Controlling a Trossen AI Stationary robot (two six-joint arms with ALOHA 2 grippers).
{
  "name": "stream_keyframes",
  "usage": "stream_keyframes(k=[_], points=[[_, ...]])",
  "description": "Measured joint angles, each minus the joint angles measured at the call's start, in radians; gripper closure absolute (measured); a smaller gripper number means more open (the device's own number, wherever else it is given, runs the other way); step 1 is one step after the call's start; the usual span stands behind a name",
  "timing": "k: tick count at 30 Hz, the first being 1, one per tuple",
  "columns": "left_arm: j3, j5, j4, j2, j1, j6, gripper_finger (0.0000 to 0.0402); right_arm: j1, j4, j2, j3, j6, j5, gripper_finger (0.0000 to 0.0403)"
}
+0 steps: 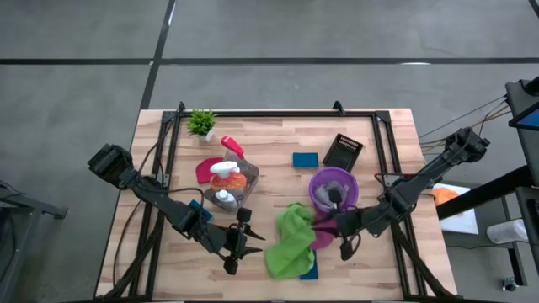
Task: Pick & Place Kitchen Items
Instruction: Put the green microfiber cloth into the purple bucket
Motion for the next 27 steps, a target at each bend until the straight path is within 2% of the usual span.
stream_keyframes(k=[2, 4, 10, 12, 16, 19, 27], points=[[0.000, 0.000, 0.000, 0.000, 0.000, 0.000, 0.0254, -0.001, -0.001, 0.015, 0.001, 0.032, -0.049, 0.0372], [0.000, 0.000, 0.000, 0.000, 0.000, 0.000, 0.0254, -0.005, -0.016, 0.036, 0.003, 0.086, -0.060, 0.0353], [0.000, 0.000, 0.000, 0.000, 0.000, 0.000, 0.0254, -0.010, -0.212, 0.149, 0.084, 0.172, -0.064, 0.0238], [0.000, 0.000, 0.000, 0.000, 0.000, 0.000, 0.0254, -0.010, -0.264, 0.201, 0.130, 0.172, -0.095, 0.0200], [0.000, 0.000, 0.000, 0.000, 0.000, 0.001, 0.0254, -0.016, -0.407, 0.325, 0.239, 0.171, -0.135, 0.0147], [0.000, 0.000, 0.000, 0.000, 0.000, 0.003, 0.0254, -0.027, -0.505, 0.424, 0.318, 0.169, -0.137, 0.0129], [0.000, 0.000, 0.000, 0.000, 0.000, 0.003, 0.0254, -0.054, -0.733, 0.630, 0.476, 0.135, -0.196, 0.0127]])
